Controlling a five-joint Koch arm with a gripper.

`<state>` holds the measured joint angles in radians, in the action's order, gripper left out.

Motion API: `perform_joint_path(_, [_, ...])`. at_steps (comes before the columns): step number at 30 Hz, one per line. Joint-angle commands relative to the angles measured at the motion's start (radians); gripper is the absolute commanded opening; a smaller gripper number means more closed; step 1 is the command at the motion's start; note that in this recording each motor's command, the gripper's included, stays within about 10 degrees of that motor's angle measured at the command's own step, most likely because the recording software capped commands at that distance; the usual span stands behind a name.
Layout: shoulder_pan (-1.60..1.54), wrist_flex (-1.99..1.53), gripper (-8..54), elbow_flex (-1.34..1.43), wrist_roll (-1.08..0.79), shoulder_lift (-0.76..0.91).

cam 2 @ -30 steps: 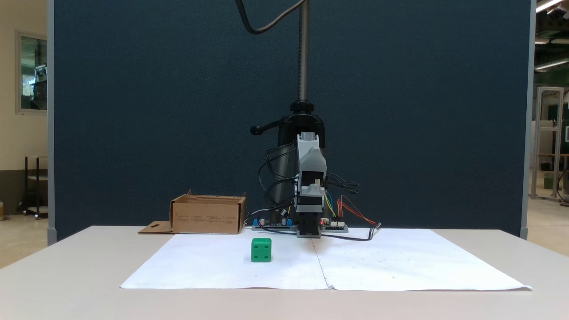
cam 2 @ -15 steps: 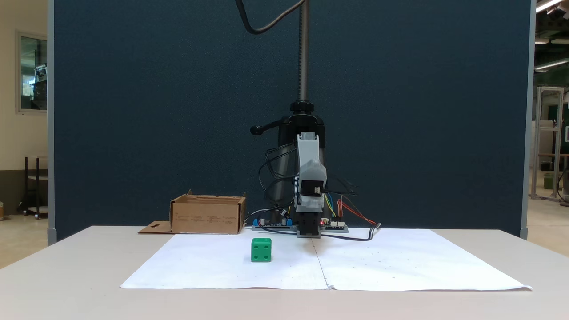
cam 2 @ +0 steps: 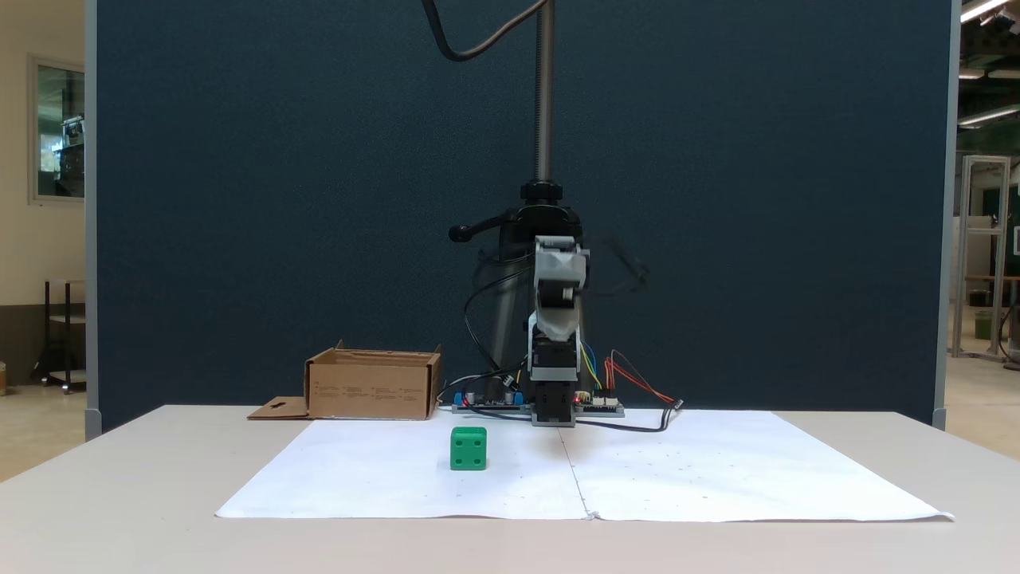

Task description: Grasp a green dice and put it in the bin.

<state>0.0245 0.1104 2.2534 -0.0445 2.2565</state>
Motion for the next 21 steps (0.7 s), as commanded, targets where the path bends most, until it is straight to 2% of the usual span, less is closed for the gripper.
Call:
perform_joint_path(1, [0.014,-0.156,43.8,-0.11,-0.018,0.106])
perform_joint_path(7, [0.008,-0.503,43.3,-0.288,-0.012,0.077])
perform_joint_path(12, [0.003,-0.787,43.3,-0.522,-0.012,-0.074])
perform_joint_path(21, [-0.011,-1.273,43.4,-0.588,-0.012,-0.117])
